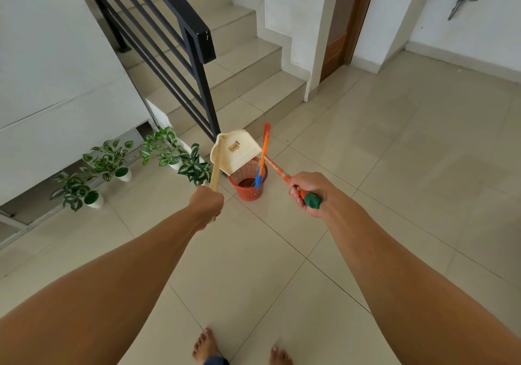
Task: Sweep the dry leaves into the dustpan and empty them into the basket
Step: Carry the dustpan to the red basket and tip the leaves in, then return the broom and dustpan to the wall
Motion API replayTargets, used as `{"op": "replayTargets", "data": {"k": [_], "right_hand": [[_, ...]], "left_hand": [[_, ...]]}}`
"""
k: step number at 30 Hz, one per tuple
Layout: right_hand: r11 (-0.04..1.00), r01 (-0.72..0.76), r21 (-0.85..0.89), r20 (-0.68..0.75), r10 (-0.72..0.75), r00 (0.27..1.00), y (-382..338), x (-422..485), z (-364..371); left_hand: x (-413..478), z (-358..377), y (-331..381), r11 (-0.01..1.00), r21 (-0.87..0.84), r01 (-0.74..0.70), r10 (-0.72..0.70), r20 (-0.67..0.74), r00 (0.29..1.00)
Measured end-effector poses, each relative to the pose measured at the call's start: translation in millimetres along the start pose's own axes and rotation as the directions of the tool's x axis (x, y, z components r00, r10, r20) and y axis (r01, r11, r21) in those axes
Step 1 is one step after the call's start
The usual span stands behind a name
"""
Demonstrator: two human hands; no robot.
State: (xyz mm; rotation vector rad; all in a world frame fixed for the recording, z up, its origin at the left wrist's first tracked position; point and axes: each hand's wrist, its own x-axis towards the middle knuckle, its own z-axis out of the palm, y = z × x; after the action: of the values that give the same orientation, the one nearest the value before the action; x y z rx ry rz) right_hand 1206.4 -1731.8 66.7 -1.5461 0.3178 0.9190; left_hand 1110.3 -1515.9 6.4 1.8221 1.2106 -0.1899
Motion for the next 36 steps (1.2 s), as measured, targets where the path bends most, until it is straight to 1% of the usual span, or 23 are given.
{"op": "replayTargets", "data": {"k": [3, 8, 17, 25, 30, 36], "right_hand": [[0.997, -0.019, 0.073, 0.025, 0.017, 1.0, -3, 0, -1], [0.99, -0.026, 0.137, 0.051, 0.019, 0.999, -5, -4, -7], [0.991, 0.026, 0.133, 0.091, -0.039, 0.995, -13, -24, -9], [0.999, 0.033, 0.038, 0.125, -0.038, 0.991, -10, -36, 3], [0.998, 0.039, -0.041, 0.122, -0.033, 0.992, -4, -49, 28], [0.987, 0.047, -0.155, 0.158, -0.022, 0.987, 8, -74, 73]], "left_hand": [[-3, -3, 5, 1.0, -0.008, 0.004, -0.004, 0.005, 1.0], [-11, -9, 16, 0.999, -0.041, 0.011, -0.01, 0.026, 1.0], [-24, -26, 42, 0.969, -0.232, 0.078, -0.06, 0.085, 0.995], [-46, -62, 50, 0.874, -0.449, 0.185, -0.128, 0.155, 0.98], [-58, -91, 30, 0.833, -0.506, 0.223, -0.139, 0.199, 0.97], [-72, -131, -15, 0.792, -0.553, 0.259, -0.171, 0.206, 0.964]]}}
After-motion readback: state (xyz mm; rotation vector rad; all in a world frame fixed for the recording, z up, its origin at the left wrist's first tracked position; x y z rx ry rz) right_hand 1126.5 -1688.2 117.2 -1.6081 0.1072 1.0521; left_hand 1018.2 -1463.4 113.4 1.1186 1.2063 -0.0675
